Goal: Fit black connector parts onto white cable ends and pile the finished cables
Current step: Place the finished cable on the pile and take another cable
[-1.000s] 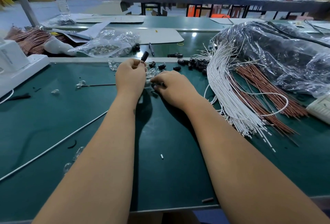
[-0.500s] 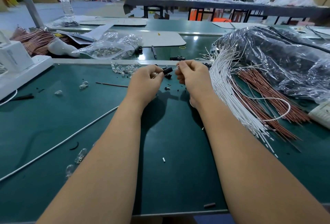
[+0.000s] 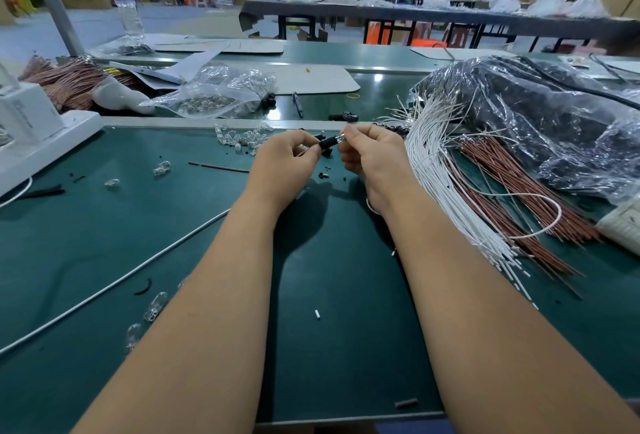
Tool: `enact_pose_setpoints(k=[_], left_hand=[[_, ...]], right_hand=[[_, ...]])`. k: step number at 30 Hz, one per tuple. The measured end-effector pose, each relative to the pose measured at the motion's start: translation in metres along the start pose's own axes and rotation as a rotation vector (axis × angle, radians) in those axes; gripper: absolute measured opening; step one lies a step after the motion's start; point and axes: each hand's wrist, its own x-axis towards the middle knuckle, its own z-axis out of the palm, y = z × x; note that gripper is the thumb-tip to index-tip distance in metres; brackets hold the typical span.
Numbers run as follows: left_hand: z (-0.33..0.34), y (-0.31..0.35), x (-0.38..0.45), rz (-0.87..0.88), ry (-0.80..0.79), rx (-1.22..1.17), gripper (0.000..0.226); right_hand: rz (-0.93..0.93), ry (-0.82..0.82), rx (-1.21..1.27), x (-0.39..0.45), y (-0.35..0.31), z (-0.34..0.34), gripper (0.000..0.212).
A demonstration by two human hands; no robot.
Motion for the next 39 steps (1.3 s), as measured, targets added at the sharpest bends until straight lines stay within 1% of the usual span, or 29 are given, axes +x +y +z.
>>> enact_pose_setpoints(k=[7,11,15,18,22,27,31,35,39], left_hand=[[-0.0013,0.0017,-0.0028,0.054,0.020,0.036,0.012],[-0.0021,0.0030,-0.0050,0.083,0.035,0.062,0.015],[-0.0010,0.0048,-0.0056,0.114,0.066,0.090,0.013],[-0.0007,0.0046,-0.0055,0.123,0.095,0.088,0.012],[-0.0011,0.0036,-0.0057,0.130,0.092,0.081,0.014],[-0.0014,0.0027,-0.0045,0.155,0.110,0.081,0.012],[-0.0011,0.0041,-0.0042,0.188,0.136,0.113,0.011],[-0.0009,0.0044,-0.0044,0.146,0.137,0.085,0.011],[-0.0015,0.0036,-0.0048,0.100,0.098,0.039,0.013]], right_hand=[[-0.022,0.035,-0.058,0.0002,0.0054,0.0013,0.020],[-0.021,0.049,-0.055,0.0002,0.0073,0.0011,0.020],[0.006,0.070,-0.048,0.0003,0.0072,0.0019,0.020],[0.003,0.051,-0.067,-0.0005,0.0064,0.0020,0.022],[-0.026,0.023,-0.106,-0.0019,0.0065,0.0019,0.024],[0.031,-0.001,-0.126,-0.0014,0.0036,0.0015,0.023],[0.046,0.046,-0.086,-0.0025,0.0011,0.0032,0.024],[0.007,0.057,-0.104,-0.0038,0.0023,0.0047,0.023],[-0.034,0.041,-0.171,-0.0034,0.0055,0.0040,0.024]])
